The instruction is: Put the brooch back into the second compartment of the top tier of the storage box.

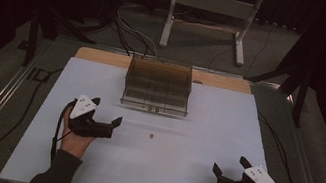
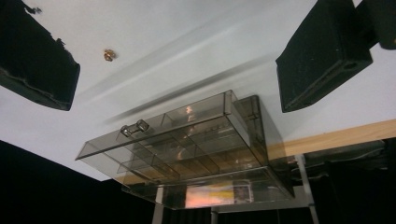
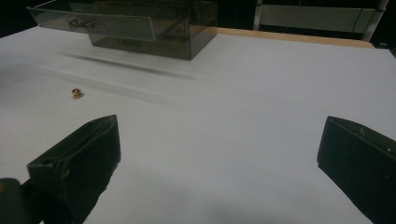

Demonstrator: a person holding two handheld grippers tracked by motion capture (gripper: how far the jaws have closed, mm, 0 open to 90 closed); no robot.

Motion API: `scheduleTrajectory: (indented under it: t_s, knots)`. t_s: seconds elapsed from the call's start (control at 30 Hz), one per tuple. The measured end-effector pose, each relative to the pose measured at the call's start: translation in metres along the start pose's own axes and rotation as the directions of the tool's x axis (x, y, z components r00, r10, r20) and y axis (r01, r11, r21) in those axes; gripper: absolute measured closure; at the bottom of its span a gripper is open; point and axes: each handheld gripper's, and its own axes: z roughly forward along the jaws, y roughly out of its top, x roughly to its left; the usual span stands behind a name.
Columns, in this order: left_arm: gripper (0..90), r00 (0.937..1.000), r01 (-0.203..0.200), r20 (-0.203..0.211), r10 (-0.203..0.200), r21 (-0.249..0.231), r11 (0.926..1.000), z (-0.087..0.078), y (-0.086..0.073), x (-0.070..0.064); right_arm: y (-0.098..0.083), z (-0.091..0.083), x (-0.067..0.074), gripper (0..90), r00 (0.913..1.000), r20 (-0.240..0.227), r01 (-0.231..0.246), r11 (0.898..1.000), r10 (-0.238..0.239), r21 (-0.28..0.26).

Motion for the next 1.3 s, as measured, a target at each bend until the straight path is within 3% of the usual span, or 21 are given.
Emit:
scheduleTrajectory:
  t_s: [0.3, 1.3]
  knots:
    - [0.1, 0.9998, 0.01, 0.015, -0.01, 0.005, 0.9999, 0.01, 0.0, -0.002, 0.0, 0.0, 0.0, 0.1, 1.0, 0.001, 0.0, 1.0, 0.0, 0.0]
    - [0.1, 0.9975, -0.01, 0.07, 0.006, 0.054, 0.9985, 0.043, 0.001, -0.018, 0.0, 0.001, 0.0, 0.1, 1.0, -0.002, 0.002, 1.0, -0.002, 0.002]
